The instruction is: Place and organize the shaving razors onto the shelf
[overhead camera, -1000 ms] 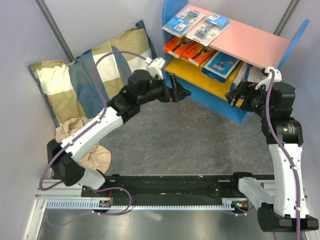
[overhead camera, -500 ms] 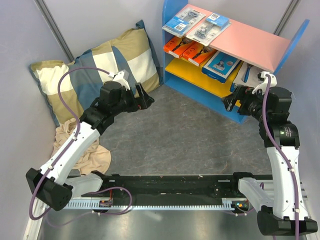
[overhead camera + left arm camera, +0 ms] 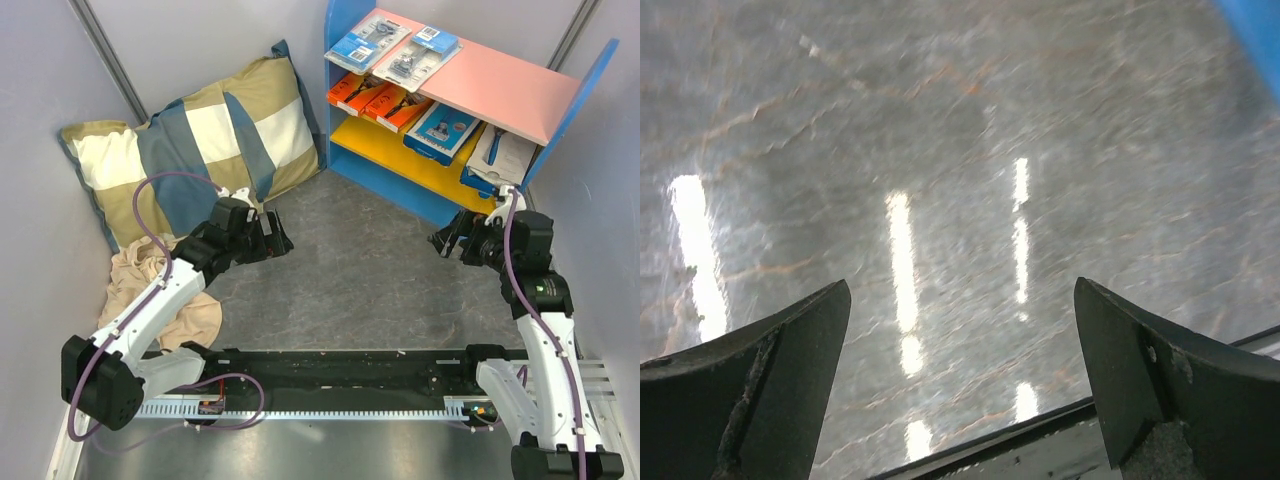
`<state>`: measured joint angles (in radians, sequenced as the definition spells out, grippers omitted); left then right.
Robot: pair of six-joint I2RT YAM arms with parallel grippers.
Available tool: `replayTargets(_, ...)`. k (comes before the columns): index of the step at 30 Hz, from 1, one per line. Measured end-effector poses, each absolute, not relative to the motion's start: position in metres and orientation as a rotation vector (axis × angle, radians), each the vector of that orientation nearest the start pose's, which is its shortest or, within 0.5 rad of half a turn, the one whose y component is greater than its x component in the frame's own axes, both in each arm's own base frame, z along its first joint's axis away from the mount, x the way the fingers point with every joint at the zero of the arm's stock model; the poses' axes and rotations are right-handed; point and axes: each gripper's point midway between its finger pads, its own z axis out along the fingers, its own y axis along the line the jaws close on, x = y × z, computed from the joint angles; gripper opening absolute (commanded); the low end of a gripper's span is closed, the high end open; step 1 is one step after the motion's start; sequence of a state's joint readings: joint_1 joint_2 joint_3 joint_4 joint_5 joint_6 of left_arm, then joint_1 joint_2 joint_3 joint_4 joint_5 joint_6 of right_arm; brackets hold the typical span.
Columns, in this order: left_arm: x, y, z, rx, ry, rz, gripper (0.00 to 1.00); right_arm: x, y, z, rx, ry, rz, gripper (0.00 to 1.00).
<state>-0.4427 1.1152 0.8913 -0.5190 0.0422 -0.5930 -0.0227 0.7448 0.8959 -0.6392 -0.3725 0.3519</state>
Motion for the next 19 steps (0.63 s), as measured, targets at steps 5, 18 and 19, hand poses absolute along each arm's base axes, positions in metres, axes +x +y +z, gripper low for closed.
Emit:
replayTargets(5, 0.265, -0.157, 0.145, -0.168, 2.415, -0.532, 1.0, 0.242, 0.07, 0.206, 0.193, 2.15, 0.578, 0.98)
replayTargets(18, 0.267, -0.157, 0.142, -0.168, 2.402, -0.537, 1.0, 0.261, 0.055, 0.182, 0.255, 2.17, 0.483, 0.98)
replayTargets(19, 0.267, -0.157, 0.14, -0.168, 2.401, -0.537, 1.0, 0.264, 0.054, 0.177, 0.262, 2.172, 0.477, 0.98)
